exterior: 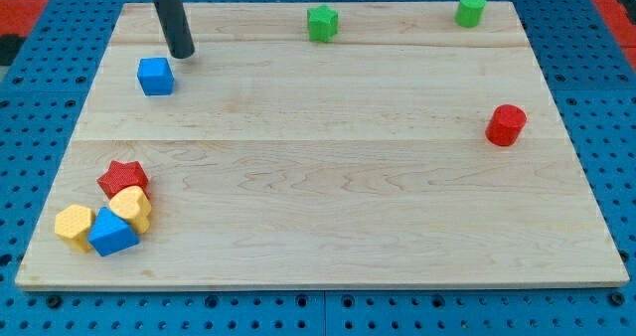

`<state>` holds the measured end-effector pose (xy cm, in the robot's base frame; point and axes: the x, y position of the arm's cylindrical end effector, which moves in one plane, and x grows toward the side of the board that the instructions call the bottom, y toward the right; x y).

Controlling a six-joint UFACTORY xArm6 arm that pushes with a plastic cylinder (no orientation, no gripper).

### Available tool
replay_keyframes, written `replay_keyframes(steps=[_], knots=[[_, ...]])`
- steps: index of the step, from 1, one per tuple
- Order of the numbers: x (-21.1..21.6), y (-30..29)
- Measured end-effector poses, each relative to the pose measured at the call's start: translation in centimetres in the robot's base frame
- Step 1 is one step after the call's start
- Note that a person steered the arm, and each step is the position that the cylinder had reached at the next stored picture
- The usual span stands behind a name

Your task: Push the blue cube closer to the red star

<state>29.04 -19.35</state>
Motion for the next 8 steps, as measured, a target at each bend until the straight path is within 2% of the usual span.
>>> replay_keyframes(steps=[1, 5, 8], knots=[[2.4, -1.8], [11.4, -1.9], [14.6, -6.4]])
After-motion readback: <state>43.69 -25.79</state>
